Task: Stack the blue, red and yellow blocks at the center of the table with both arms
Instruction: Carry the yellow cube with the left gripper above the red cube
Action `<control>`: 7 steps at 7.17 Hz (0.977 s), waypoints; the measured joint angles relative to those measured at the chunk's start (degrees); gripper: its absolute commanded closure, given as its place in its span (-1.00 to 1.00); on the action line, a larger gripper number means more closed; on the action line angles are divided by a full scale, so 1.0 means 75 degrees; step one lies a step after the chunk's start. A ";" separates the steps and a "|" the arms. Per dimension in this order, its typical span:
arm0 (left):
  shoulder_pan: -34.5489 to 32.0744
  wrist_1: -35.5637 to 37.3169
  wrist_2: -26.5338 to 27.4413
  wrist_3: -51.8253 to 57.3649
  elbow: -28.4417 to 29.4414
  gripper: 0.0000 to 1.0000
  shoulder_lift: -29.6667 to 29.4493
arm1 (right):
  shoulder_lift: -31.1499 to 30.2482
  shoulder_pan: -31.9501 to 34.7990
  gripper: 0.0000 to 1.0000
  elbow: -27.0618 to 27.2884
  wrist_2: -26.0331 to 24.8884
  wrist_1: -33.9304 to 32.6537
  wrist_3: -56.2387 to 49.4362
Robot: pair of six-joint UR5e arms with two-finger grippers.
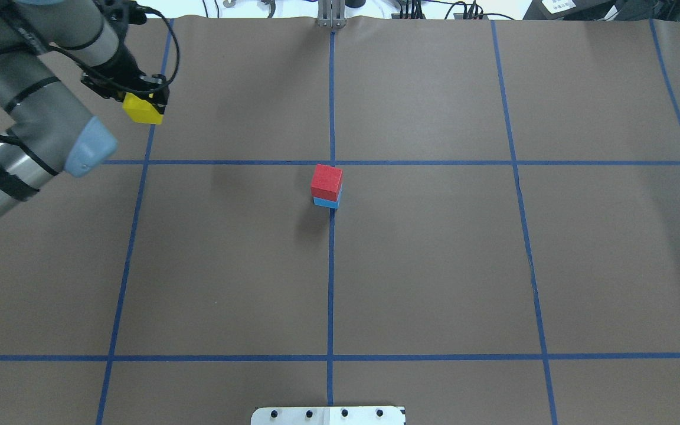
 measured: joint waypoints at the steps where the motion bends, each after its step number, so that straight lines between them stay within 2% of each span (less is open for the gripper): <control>1: 0.0560 0.0494 0.0296 -0.0794 0.0035 1.00 -0.0738 | -0.0001 0.0003 -1.00 -0.0005 0.0000 0.0000 0.0000; 4: 0.1773 0.1404 0.1018 -0.2121 0.0311 1.00 -0.2339 | -0.0001 0.0005 -1.00 -0.0009 0.0001 0.0000 0.0000; 7: 0.2466 0.1477 0.1480 -0.2284 0.0582 1.00 -0.2707 | -0.0001 0.0005 -1.00 -0.0008 0.0000 0.0000 0.0001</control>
